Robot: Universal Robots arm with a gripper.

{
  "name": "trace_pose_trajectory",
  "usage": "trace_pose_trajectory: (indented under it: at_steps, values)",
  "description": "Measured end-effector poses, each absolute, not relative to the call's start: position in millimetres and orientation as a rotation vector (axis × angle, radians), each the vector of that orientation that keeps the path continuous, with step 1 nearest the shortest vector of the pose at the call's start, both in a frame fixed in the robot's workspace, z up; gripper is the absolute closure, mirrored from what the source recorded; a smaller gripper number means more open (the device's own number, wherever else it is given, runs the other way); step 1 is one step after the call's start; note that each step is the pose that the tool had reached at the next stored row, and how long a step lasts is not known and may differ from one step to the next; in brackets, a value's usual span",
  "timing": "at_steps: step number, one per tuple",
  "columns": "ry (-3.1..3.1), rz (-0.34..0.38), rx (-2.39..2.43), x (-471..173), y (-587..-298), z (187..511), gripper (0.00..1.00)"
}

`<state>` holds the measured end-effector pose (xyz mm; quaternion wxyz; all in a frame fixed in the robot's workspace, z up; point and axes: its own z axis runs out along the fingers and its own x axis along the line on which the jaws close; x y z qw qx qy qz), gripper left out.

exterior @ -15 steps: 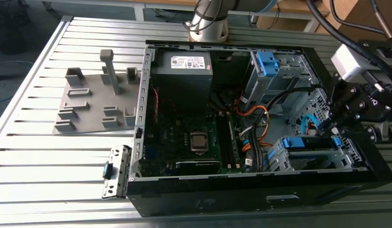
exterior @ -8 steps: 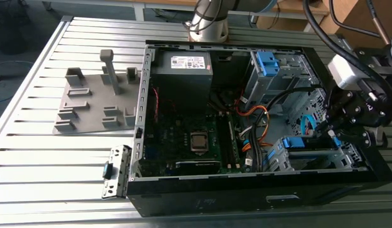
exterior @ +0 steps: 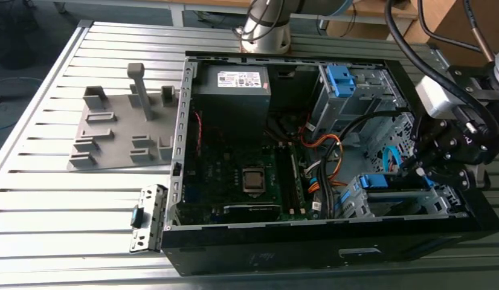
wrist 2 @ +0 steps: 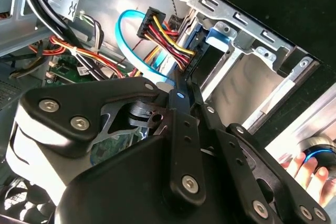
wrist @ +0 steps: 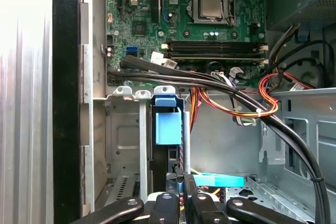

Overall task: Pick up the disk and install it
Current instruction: 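Insert the second disk wire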

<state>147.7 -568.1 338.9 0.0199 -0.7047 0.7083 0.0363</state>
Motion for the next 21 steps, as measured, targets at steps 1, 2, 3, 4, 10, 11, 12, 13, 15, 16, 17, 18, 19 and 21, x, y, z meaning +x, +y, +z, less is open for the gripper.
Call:
trace_pose_trajectory:
  at_steps: [1, 2, 3, 4, 10, 11, 12, 13, 15, 16, 17, 18, 19, 21]
  values:
    - [2.197, 0.113, -2.186, 147.9, -568.1, 338.5, 0.84]
    - [2.197, 0.113, -2.186, 147.9, -568.1, 338.1, 0.84]
    - [2.197, 0.114, -2.186, 148.0, -568.2, 337.6, 0.84]
    - [2.197, 0.114, -2.185, 148.2, -568.2, 337.1, 0.84]
    - [2.195, 0.118, -2.184, 148.5, -568.2, 334.1, 0.84]
    - [2.194, 0.119, -2.183, 148.5, -568.2, 333.4, 0.84]
    - [2.194, 0.120, -2.183, 148.5, -568.3, 333.0, 0.84]
    - [2.193, 0.121, -2.182, 148.5, -568.5, 332.5, 0.84]
    - [2.192, 0.123, -2.181, 148.5, -569.3, 331.6, 0.84]
    - [2.192, 0.124, -2.181, 148.5, -570.1, 331.4, 0.84]
    - [2.192, 0.124, -2.181, 148.5, -570.8, 331.3, 0.84]
    - [2.192, 0.124, -2.181, 148.5, -571.5, 331.1, 0.84]
    - [2.192, 0.123, -2.181, 148.5, -571.9, 330.8, 0.84]
    - [2.192, 0.123, -2.181, 148.5, -572.4, 330.2, 0.84]
